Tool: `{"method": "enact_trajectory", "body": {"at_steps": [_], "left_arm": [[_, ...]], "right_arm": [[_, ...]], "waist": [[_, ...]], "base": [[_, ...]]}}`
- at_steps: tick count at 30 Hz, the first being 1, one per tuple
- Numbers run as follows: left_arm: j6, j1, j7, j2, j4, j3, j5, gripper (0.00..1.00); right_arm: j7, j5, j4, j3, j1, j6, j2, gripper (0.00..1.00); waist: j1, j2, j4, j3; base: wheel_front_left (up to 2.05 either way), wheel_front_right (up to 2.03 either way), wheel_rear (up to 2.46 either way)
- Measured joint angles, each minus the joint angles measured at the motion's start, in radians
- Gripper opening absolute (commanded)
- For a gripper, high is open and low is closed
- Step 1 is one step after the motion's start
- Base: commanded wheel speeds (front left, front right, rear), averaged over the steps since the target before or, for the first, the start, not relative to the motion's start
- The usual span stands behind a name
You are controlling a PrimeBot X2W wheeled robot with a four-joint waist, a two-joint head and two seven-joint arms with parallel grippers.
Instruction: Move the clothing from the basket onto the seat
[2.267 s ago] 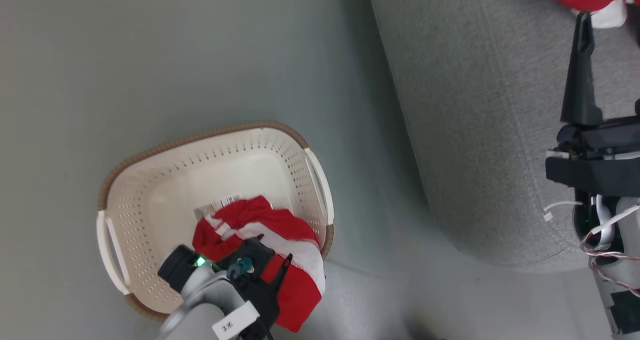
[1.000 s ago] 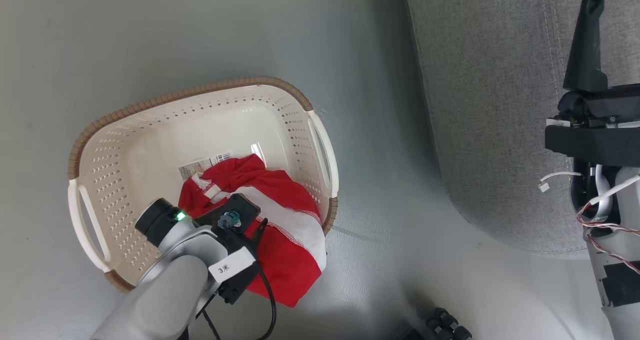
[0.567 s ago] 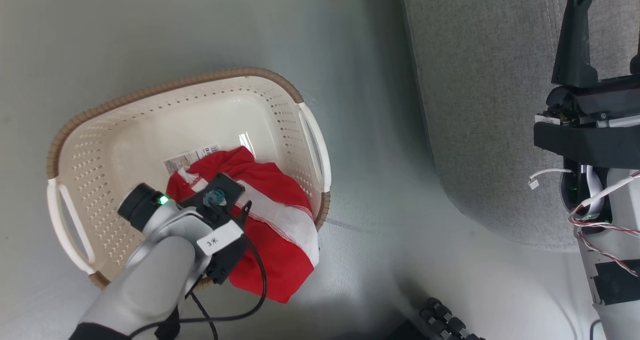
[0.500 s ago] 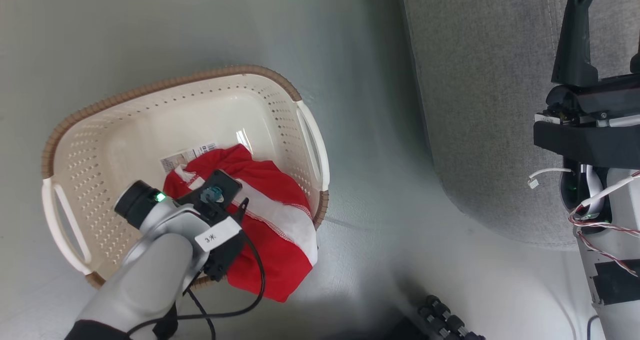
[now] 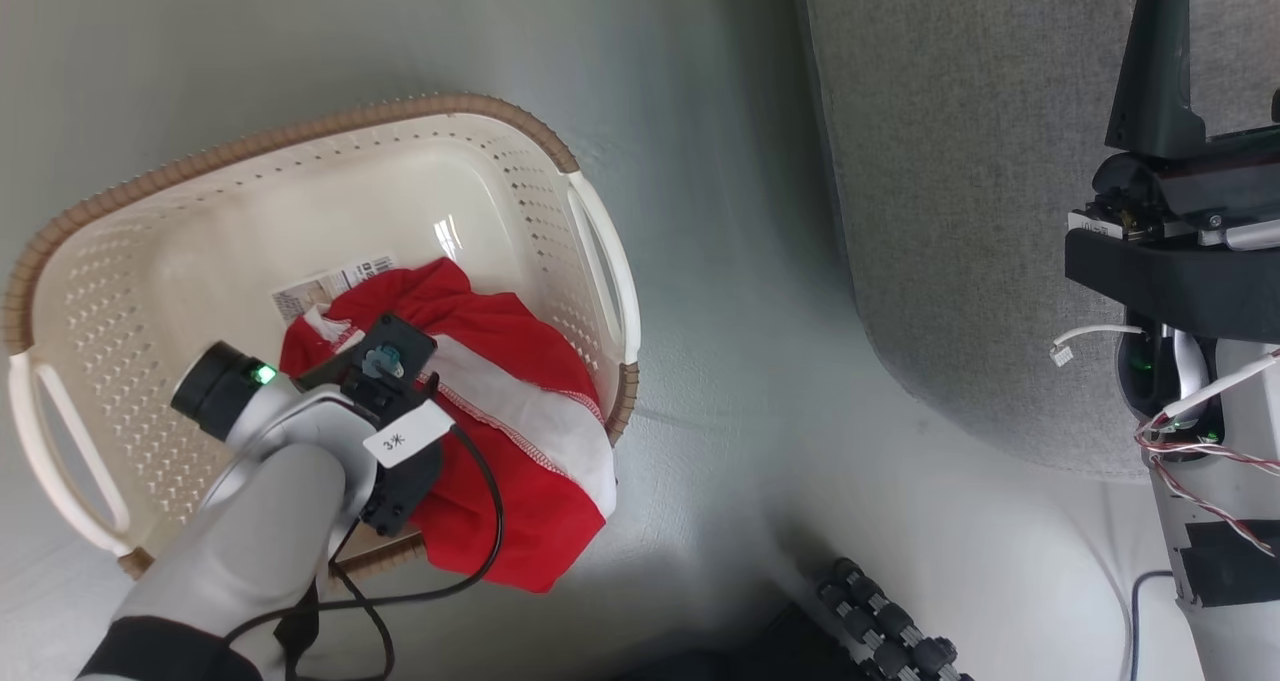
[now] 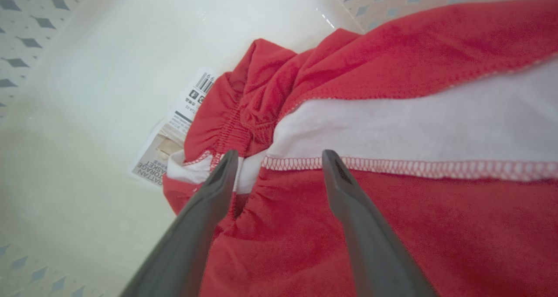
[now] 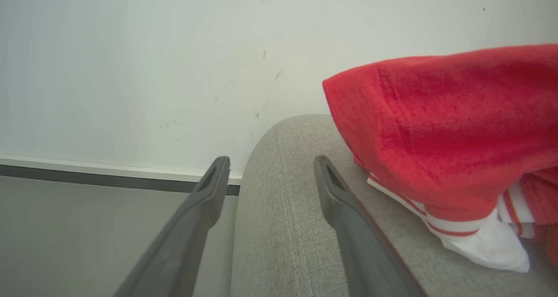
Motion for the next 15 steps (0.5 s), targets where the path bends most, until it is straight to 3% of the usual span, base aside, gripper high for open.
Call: {"method": "enact_trajectory", "body": {"at_steps": [11,12,13,14,15], "left_arm": [[0.042,-0.037,-0.001,-0.013,0.044,-0.012,0.024,1.0],[0.046,-0.04,-0.001,-0.015,0.049,-0.013,0.026,0.78],[0.052,-0.045,-0.001,-0.015,0.052,-0.013,0.028,0.47],[0.06,-0.05,-0.002,-0.017,0.056,-0.013,0.03,0.38],[0.069,-0.057,-0.003,-0.017,0.064,-0.012,0.03,0.0]], "right_arm": [[0.0,-0.014,-0.015,-0.001,0.0,0.0,0.008,1.0],[0.0,-0.014,-0.015,-0.001,0.0,0.0,0.008,1.0],[0.0,-0.016,-0.016,-0.001,0.0,0.0,0.009,1.0],[0.0,-0.02,-0.016,-0.001,0.0,0.0,0.01,1.0],[0.0,-0.022,-0.015,-0.001,0.0,0.0,0.012,1.0]], "waist": [[0.0,0.0,-0.019,0.032],[0.0,0.0,-0.02,0.033],[0.0,0.0,-0.02,0.034],[0.0,0.0,-0.02,0.035],[0.0,0.0,-0.021,0.035]], "base": [[0.0,0.0,0.0],[0.0,0.0,0.0],[0.0,0.0,0.0],[0.0,0.0,0.0],[0.0,0.0,0.0]]}}
